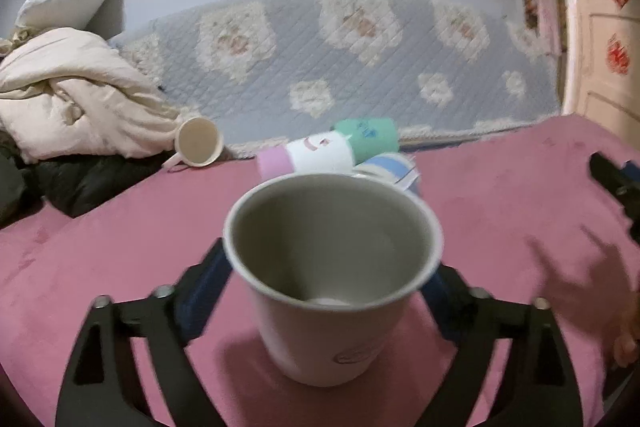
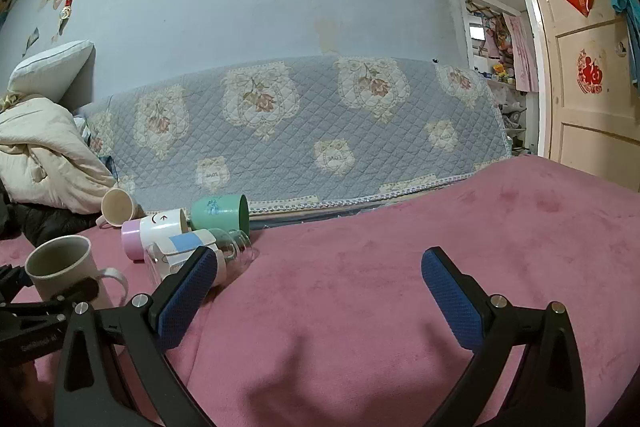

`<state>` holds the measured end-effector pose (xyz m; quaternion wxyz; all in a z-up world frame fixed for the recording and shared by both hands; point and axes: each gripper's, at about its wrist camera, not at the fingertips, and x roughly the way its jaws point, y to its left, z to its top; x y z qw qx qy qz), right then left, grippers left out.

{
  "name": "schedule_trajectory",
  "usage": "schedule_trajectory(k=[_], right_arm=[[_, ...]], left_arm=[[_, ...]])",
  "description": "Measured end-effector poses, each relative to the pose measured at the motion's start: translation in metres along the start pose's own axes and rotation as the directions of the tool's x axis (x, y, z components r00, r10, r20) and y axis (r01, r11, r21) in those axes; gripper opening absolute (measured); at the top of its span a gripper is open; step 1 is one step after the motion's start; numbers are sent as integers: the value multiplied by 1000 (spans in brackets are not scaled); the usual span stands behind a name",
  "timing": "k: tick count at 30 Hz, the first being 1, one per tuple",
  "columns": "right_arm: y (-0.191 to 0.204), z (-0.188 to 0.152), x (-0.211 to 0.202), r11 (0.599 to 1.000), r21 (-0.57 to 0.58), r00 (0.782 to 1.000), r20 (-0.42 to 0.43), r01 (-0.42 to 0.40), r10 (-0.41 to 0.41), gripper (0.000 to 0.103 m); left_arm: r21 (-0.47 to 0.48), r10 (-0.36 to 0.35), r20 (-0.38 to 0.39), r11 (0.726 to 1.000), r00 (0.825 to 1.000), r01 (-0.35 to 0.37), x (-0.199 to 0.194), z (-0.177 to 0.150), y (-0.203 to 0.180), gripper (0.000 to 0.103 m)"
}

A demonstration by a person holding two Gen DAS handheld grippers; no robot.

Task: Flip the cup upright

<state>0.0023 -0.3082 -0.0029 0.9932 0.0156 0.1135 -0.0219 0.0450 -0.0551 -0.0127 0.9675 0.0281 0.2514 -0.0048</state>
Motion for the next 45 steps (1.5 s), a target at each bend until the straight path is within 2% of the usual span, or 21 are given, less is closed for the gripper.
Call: schedule_trajectory(k=[7,13,16,21,25,27,30,32,37,40,43,45], right_arm=[[2,-1,1,1000,-12,1000,0,-1,1,103],[4,-1,1,1000,-15,1000,0,-1,1,103],[4,-1,1,1000,-17,1000,1,-1,1,103],[4,-1,0,1000,-20,1000,-6,-10,10,103],[6,2,-7,1000,-27,999,31,-15,16,103],[10,4,-18,999,-32,996,87,-17,20,103],[17,7,-29,996,-22,987,135,-89,91,103],[25,7,-30,992,-32,984,128,-123,126,103],[47,4,-27,984,-98,983,100,-146,155,103],[52,1,-22,981,-107,983,72,-162,170,103],[53,-2,-13,981,-105,986,34,-161,166,103],[53,-2,-11,982,-100,986,23,-163,166,103]], left_arm=[[-12,-11,1,1000,1000,11,0,-1,3,96],[-41,-96,40,994,995,98,-12,-1,9,101],[-40,-136,101,989,986,140,-27,-2,11,103],[38,-157,117,987,981,154,-40,0,1,103],[108,-173,161,982,972,157,-54,2,-4,103],[140,-164,169,980,972,141,-57,4,-2,103],[147,-114,210,986,971,84,-65,5,11,103],[104,-100,235,992,967,78,-72,6,28,103],[4,-56,273,998,960,58,-77,1,66,103],[-24,-22,259,999,966,29,-68,-10,77,103],[-40,-17,215,999,976,26,-56,-14,78,103],[-51,-25,227,998,974,38,-59,-15,81,103]])
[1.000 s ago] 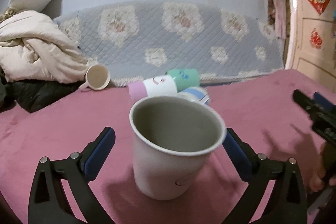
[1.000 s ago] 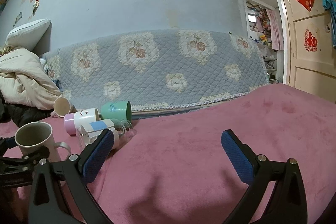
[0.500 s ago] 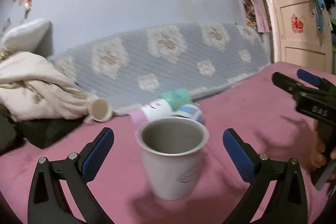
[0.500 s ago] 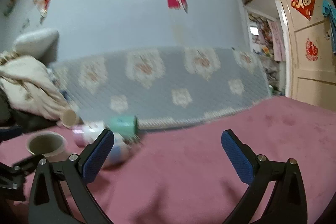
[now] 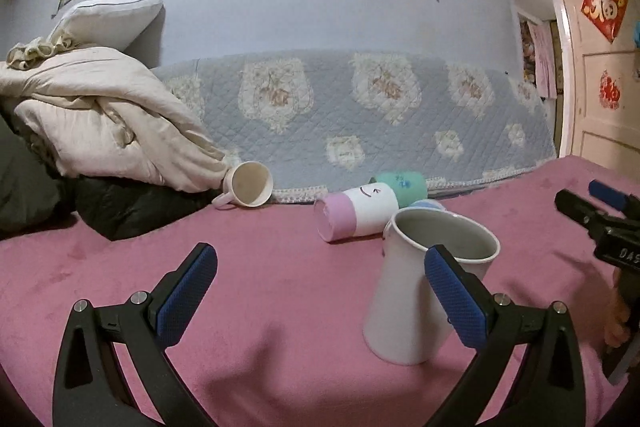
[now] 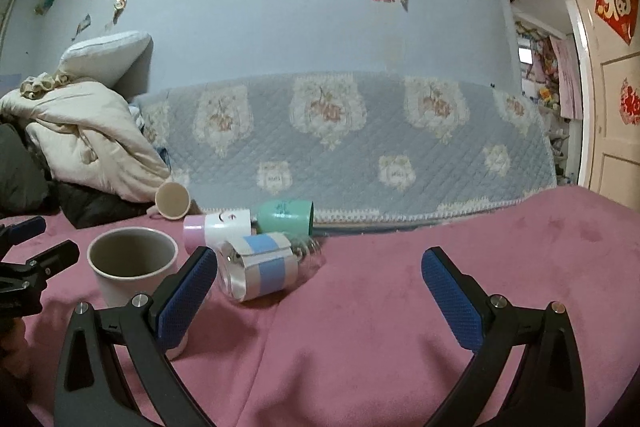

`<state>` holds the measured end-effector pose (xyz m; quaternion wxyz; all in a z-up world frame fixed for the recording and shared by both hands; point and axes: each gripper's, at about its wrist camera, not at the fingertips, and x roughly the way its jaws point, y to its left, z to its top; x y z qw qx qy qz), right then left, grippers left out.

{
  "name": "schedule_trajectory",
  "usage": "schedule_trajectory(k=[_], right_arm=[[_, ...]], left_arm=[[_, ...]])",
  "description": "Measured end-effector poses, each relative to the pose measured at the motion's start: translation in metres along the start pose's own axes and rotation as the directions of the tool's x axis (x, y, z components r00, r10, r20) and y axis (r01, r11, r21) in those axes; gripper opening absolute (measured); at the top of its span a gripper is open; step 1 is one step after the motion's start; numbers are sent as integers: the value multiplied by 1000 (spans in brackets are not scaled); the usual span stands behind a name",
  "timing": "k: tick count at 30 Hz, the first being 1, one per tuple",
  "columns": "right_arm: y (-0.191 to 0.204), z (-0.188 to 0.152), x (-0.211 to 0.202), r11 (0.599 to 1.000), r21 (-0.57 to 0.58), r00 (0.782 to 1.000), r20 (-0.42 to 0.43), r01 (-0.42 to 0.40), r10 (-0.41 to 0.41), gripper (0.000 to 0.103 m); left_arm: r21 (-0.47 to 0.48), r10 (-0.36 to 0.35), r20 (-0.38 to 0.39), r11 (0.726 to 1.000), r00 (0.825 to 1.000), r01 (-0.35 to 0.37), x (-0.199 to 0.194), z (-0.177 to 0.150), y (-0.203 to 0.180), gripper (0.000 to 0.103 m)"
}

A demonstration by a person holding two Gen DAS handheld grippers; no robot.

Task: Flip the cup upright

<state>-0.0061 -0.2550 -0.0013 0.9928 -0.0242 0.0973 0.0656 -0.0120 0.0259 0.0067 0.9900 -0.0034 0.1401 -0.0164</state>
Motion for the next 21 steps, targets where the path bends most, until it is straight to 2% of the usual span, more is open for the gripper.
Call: schedule_trajectory(k=[4,10,21], right_arm=[[0,0,1,1000,-5,1000,0,3,-3,103],[-1,-1,1,1000,-12,1000,1,11,-11,103],[0,0,-3,1000,-9,1000,-1,18,-18,103]], left_arm=[[-20,6,13,1000,1000,-6,-5,-3,4,103],[24,16,34,1000,999,-17,-9,-4,-5,103],[-5,-1,8,1000,1000,1,-4,-3,2,103]])
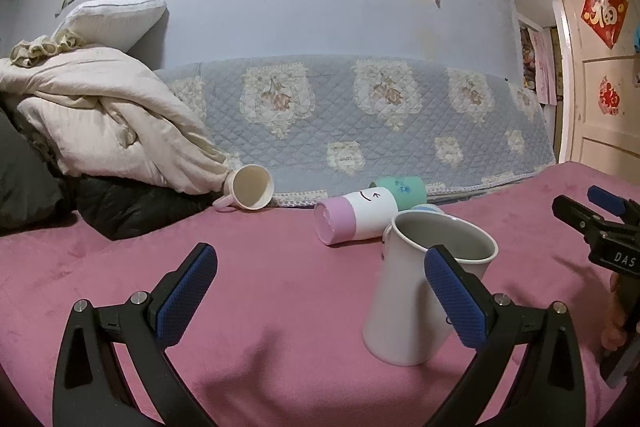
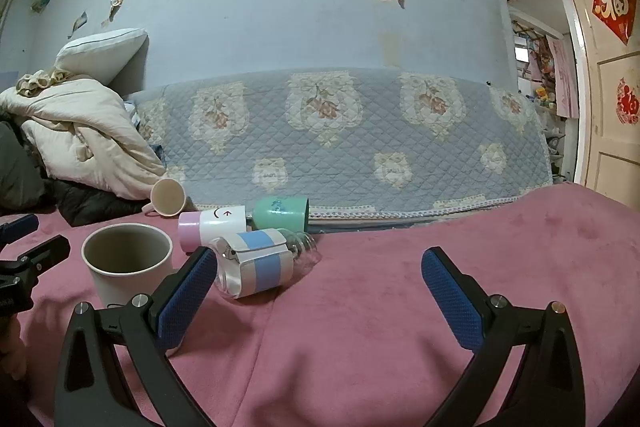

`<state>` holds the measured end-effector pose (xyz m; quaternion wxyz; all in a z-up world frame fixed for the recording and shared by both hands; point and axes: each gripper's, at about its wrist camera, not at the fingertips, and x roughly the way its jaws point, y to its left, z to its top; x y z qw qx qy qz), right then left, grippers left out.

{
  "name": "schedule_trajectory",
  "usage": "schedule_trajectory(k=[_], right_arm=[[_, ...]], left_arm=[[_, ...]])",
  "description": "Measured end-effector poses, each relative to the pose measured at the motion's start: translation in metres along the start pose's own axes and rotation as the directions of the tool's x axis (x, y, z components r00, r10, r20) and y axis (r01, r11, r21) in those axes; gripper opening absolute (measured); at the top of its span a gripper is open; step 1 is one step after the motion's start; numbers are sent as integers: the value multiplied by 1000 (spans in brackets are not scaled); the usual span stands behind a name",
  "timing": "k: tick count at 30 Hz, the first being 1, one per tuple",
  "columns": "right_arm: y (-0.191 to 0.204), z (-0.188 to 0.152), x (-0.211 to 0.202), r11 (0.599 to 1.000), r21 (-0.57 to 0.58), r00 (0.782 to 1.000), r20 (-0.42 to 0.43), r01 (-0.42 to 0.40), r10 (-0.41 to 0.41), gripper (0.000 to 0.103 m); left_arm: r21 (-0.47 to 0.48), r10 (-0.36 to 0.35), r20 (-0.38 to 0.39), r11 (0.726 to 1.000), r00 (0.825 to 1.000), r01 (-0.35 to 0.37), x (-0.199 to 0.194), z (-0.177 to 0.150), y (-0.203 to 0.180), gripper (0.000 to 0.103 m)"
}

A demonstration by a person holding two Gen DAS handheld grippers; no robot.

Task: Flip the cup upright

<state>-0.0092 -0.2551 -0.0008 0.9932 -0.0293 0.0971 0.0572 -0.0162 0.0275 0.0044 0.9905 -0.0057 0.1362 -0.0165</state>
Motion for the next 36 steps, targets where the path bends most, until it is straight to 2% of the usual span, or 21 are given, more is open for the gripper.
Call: schedule_trajectory(k=[36], right_arm=[[1,1,2,1000,-5,1000,-10,7,-7,103]], left_arm=[[-30,-7,-8,1000,1000,6,-1,-1,0,103]])
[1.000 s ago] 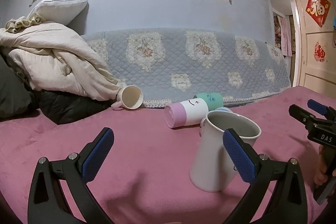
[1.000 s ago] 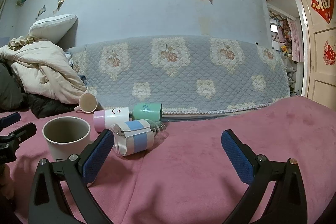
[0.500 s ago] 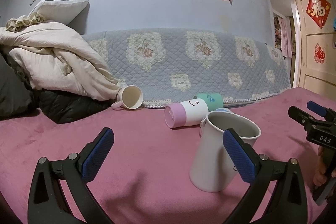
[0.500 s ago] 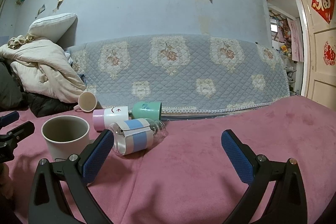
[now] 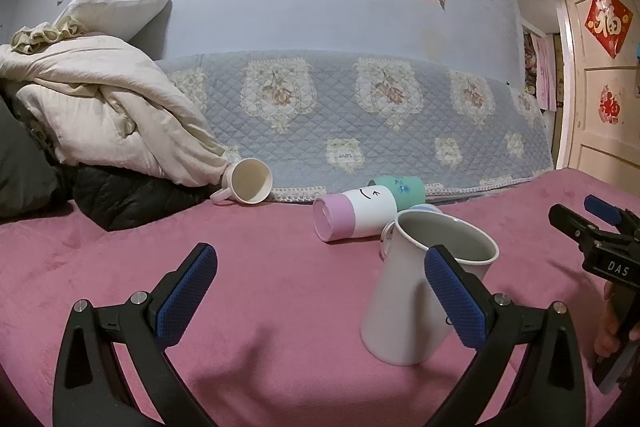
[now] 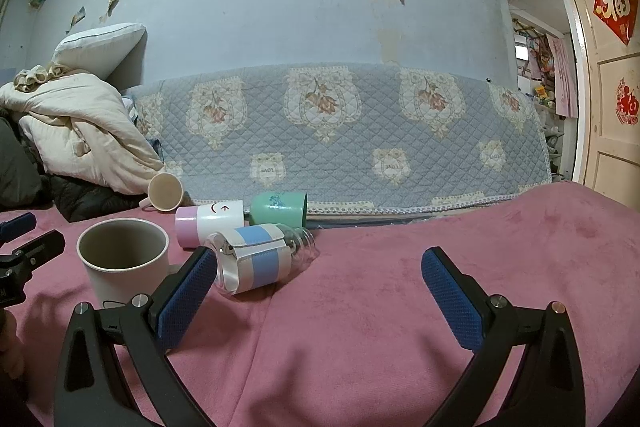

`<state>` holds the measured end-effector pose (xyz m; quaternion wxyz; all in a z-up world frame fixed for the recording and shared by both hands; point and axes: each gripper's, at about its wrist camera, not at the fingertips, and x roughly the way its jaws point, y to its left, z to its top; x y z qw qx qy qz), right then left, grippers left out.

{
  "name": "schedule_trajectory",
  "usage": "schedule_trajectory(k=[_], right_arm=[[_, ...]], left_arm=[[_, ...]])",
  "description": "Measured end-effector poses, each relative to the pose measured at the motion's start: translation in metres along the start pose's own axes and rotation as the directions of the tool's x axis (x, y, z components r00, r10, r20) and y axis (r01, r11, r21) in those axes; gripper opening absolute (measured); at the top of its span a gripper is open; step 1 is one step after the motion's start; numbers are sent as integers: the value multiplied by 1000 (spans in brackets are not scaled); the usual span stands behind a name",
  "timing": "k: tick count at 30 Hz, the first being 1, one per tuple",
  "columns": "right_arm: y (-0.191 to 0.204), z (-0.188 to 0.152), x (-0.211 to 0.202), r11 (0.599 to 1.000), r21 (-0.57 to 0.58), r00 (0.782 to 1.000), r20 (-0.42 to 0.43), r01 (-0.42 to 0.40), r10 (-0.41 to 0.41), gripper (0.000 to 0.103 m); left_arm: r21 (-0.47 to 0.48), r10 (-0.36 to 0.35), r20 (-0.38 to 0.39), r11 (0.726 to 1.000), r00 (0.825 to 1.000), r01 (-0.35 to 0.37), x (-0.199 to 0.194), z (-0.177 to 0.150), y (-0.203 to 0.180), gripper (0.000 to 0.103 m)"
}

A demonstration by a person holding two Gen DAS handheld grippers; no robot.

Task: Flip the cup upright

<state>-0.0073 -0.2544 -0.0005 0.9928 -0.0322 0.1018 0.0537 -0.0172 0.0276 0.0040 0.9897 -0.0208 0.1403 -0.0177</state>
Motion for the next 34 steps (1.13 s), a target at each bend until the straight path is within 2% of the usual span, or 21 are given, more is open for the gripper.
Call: schedule_trajectory(k=[34], right_arm=[[0,0,0,1000,1,1000,-2,2,-2,103]], left_arm=[[-1,3,-8,1000,1000,-3,2,-4,-2,103]])
